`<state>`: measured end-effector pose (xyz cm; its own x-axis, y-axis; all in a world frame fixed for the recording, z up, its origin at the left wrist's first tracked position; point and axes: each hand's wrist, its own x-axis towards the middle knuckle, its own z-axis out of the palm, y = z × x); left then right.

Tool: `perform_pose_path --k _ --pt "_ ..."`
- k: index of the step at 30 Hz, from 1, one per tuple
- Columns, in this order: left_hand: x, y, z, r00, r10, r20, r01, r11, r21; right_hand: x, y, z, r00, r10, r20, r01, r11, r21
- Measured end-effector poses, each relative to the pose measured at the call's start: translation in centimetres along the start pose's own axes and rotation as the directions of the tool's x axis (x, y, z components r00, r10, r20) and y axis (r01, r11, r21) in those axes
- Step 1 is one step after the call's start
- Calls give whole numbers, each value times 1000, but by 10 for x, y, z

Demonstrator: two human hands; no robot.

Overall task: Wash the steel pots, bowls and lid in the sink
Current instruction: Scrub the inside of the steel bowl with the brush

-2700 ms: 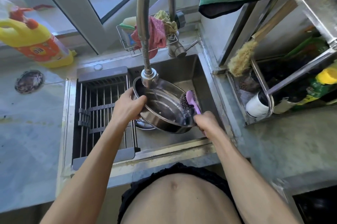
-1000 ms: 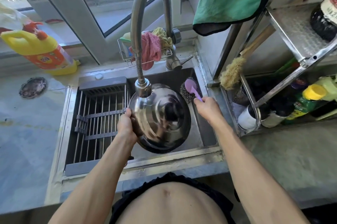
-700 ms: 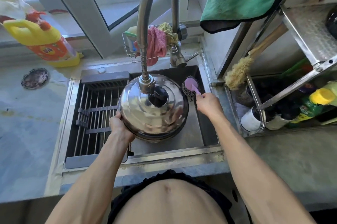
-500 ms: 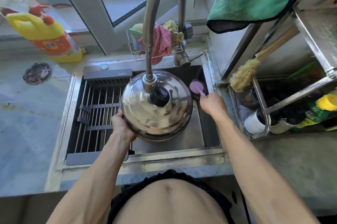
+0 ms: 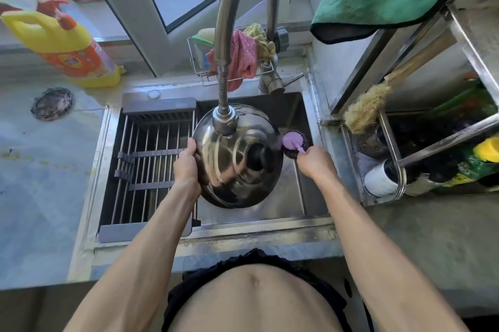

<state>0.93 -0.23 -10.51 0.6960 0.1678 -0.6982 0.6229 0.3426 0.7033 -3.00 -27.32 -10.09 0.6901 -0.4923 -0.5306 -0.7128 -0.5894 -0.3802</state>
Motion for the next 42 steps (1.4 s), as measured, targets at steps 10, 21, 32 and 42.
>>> perform_pose_path --k 10,21,32,42 --pt "-16 -1 5 960 251 125 -281 846 454 -5 -3 4 1000 29 3 -29 998 58" --pt "-17 6 21 996 82 -35 -66 943 328 -18 7 4 1000 -18 -5 19 979 205" --pt "-19 22 30 996 -81 36 65 948 311 -33 -8 29 980 -146 135 33 791 612" --pt "-27 31 19 969 0 248 -104 907 407 -29 -15 40 981 70 180 -174 718 673"
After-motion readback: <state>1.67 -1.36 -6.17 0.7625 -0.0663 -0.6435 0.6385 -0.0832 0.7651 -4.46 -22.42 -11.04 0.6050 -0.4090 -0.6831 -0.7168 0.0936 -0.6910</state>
